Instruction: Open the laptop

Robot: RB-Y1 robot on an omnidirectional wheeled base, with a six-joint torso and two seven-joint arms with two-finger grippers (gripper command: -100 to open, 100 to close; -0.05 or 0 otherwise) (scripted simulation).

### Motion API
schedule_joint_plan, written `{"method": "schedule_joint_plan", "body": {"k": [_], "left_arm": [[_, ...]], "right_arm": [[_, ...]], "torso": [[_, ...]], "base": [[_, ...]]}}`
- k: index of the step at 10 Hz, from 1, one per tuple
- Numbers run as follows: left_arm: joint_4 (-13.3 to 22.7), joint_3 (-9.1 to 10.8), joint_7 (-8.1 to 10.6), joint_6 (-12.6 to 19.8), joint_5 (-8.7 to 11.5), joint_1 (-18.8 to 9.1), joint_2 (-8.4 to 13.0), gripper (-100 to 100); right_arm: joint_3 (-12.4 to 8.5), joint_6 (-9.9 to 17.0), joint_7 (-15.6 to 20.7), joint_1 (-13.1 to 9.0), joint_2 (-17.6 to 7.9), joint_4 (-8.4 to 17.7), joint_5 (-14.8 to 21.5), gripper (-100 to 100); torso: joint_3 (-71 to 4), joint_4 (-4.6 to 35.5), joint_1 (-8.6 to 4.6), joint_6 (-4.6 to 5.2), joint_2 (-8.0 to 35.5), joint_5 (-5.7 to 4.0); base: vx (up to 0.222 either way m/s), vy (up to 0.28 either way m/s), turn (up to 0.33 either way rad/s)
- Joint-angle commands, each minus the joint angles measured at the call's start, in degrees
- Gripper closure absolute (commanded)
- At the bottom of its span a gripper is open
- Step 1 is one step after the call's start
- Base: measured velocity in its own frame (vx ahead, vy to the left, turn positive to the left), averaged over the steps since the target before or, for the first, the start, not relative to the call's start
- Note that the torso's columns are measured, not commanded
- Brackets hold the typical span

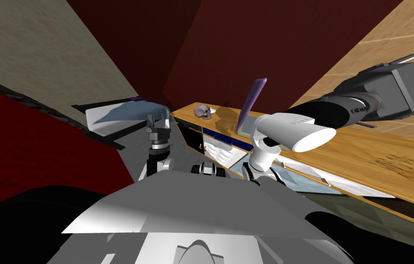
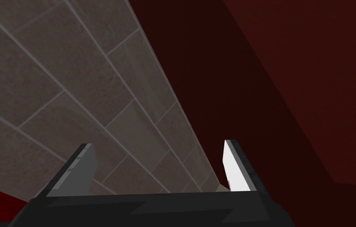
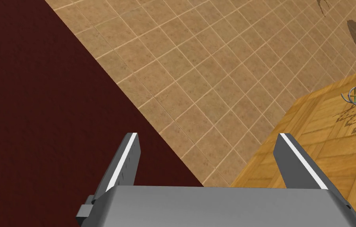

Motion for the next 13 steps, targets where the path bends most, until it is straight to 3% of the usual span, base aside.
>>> {"method": "schedule_joint_plan", "body": {"k": [1, 2, 3, 4, 6, 7, 8, 9, 10, 13], "left_arm": [[0.00, 0.00, 0.00, 0.00, 0.00, 0.01, 0.00, 0], [0.00, 0.00, 0.00, 0.00, 0.00, 0.01, 0.00, 0], [0.00, 0.00, 0.00, 0.00, 0.00, 0.00, 0.00, 0], [0.00, 0.00, 0.00, 0.00, 0.00, 0.01, 0.00, 0], [0.00, 0.00, 0.00, 0.00, 0.00, 0.01, 0.00, 0], [0.00, 0.00, 0.00, 0.00, 0.00, 0.01, 0.00, 0], [0.00, 0.00, 0.00, 0.00, 0.00, 0.00, 0.00, 0], [0.00, 0.00, 0.00, 0.00, 0.00, 0.01, 0.00, 0], [0.00, 0.00, 0.00, 0.00, 0.00, 0.00, 0.00, 0], [0.00, 0.00, 0.00, 0.00, 0.00, 0.01, 0.00, 0]], "right_arm": [[-0.11, -0.82, 0.68, -1.01, 0.20, -0.27, -3.59, -100], [-0.38, -2.21, 1.64, -3.29, 0.65, -0.40, -5.70, -100], [-0.38, -2.21, 1.64, -3.29, 0.65, -0.40, -7.23, -100], [-0.63, -3.61, 2.57, -5.47, 1.20, -0.57, -8.76, -100], [-0.63, -3.61, 2.57, -5.47, 1.20, -0.57, -11.13, -100], [-0.88, -5.02, 3.45, -7.55, 1.84, -0.80, -13.12, -100], [-0.88, -5.02, 3.45, -7.55, 1.84, -0.80, -14.65, -100], [-1.11, -6.46, 4.29, -9.51, 2.59, -1.08, -16.80, -100], [-1.11, -6.46, 4.29, -9.51, 2.59, -1.08, -17.98, -100], [-1.52, -9.49, 5.79, -13.02, 4.45, -1.84, -23.23, -100]], "torso": [[0.00, 0.00, -0.02, 0.03, 0.00, -0.01], [0.00, -0.01, -0.03, 0.03, -0.01, -0.02], [-0.01, 0.00, 0.01, -0.01, -0.01, 0.00], [0.00, -0.01, -0.01, 0.03, -0.01, -0.01], [0.00, 0.00, -0.02, 0.03, 0.00, -0.01], [0.00, -0.01, -0.03, 0.03, -0.01, -0.02], [-0.01, -0.01, 0.00, -0.01, -0.01, 0.00], [0.00, -0.01, -0.01, 0.03, -0.01, -0.01], [0.00, 0.00, 0.01, 0.00, -0.01, 0.00], [0.00, -0.01, -0.02, 0.02, -0.01, -0.01]], "base": [[-0.003, 0.001, -0.015], [-0.005, 0.002, 0.121], [-0.005, -0.002, 0.072], [-0.008, 0.001, 0.110], [-0.004, 0.000, 0.022], [-0.005, 0.002, 0.098], [-0.005, 0.000, 0.064], [-0.006, 0.001, 0.112], [-0.005, 0.000, 0.053], [-0.006, 0.001, 0.075]]}}
